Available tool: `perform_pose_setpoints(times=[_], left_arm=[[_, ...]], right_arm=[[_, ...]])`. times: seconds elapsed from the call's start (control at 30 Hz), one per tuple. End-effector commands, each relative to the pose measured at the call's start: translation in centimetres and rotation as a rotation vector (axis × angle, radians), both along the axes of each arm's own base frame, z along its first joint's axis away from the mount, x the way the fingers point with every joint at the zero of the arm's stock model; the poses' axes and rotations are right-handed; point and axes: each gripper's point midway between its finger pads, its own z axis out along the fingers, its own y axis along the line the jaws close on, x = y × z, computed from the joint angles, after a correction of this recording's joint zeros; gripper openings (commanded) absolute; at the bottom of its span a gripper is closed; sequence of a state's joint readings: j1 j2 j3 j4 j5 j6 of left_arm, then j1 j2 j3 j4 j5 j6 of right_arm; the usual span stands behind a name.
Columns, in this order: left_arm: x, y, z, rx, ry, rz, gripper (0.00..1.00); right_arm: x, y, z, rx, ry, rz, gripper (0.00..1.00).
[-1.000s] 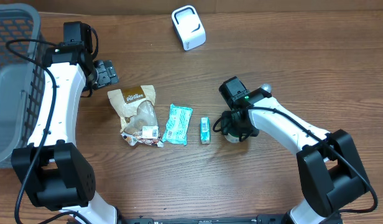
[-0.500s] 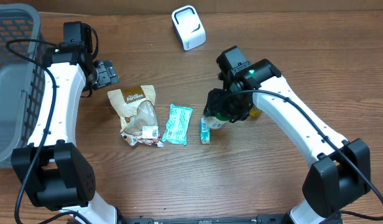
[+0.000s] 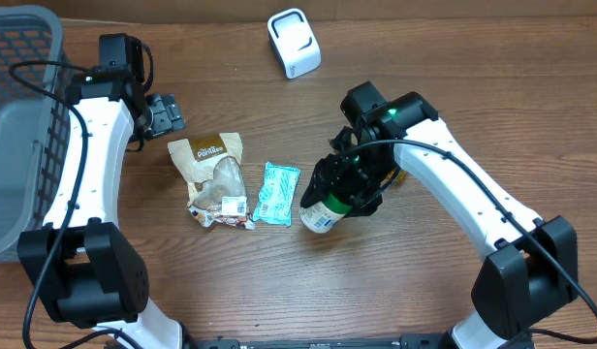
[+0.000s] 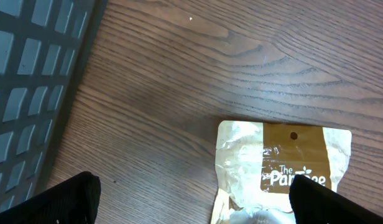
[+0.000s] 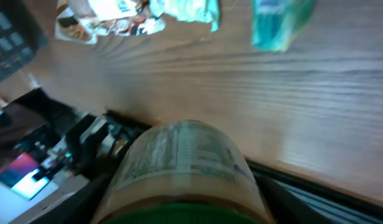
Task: Scan the item barcode
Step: 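Lift the jar and swing it toward the white scanner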
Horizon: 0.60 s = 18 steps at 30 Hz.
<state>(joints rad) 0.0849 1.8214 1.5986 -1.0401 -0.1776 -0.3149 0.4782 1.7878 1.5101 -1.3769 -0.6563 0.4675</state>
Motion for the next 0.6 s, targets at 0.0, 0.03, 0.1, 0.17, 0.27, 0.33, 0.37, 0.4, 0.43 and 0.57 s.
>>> perform_pose_setpoints(times=[0.0, 0.03, 0.1, 0.17, 0.27, 0.33, 0.37, 0.4, 0.43, 0.57], left_arm=[[0.2, -0.2, 0.9, 0.015, -0.023, -0.009, 0.99], [0.2, -0.2, 0.9, 0.015, -0.023, -0.009, 1.0], [0.2, -0.2, 0.9, 0.015, -0.023, -0.009, 1.0], [0.2, -0.2, 0.9, 0.015, -0.023, -0.009, 0.99], [0.2, -0.2, 0.9, 0.015, -0.023, -0.009, 0.99], [0.2, -0.2, 0.9, 0.015, -0.023, -0.009, 1.0], [0.2, -0.2, 0.9, 0.015, -0.023, -0.009, 1.0], [0.2, -0.2, 0.9, 0.015, -0.023, -0.009, 1.0], [0.2, -0.2, 0.9, 0.015, -0.023, -0.009, 1.0], [0.2, -0.2, 0.9, 0.015, -0.023, -0.009, 1.0]], right_arm=[[-0.5, 1.4, 2.9, 0.128, 0.015, -0.003, 0.66], [-0.6, 1.5, 3.1, 0.136, 0.021, -0.003, 0.65], [-0.8, 1.7, 3.4, 0.156, 0.034, -0.004, 0.66], [-0.9, 1.9, 3.6, 0.169, 0.048, -0.01, 0.65], [-1.1, 2.1, 4.0, 0.194, 0.065, -0.011, 0.65], [-1.1, 2.1, 4.0, 0.188, 0.075, -0.023, 0.65], [-1.0, 2.1, 4.0, 0.187, 0.079, -0.028, 0.64], [-1.0, 2.1, 4.0, 0.185, 0.083, -0.032, 0.65], [-1.1, 2.1, 4.0, 0.181, 0.09, -0.041, 0.64], [-1.3, 2.5, 4.5, 0.213, 0.119, -0.05, 0.64]])
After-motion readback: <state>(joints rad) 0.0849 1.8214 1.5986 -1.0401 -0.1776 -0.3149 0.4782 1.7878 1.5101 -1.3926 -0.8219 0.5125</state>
